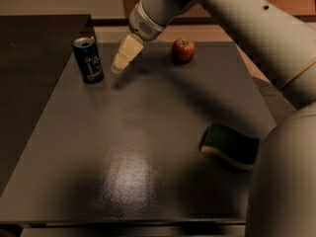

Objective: Pick pepsi can

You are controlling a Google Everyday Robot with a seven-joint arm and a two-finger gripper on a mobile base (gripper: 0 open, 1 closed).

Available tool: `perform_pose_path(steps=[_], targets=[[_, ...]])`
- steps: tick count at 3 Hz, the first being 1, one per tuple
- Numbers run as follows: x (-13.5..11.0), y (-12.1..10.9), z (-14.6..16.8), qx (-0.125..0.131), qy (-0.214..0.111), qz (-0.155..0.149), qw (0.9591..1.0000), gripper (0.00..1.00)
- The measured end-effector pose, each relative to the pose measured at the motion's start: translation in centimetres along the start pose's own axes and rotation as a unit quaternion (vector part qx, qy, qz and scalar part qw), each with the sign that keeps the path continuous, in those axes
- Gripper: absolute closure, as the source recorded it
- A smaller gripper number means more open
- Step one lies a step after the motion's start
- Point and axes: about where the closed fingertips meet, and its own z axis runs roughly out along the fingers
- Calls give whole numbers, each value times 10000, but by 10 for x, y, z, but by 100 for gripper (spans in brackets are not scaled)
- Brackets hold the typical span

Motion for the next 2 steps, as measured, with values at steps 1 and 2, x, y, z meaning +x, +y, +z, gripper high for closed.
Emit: perform_pose_path(steps=[1, 2], targets=[[-12, 10, 25, -225, -105, -74, 9997, 0], [-26, 14, 45, -356, -204, -143, 9991, 0]])
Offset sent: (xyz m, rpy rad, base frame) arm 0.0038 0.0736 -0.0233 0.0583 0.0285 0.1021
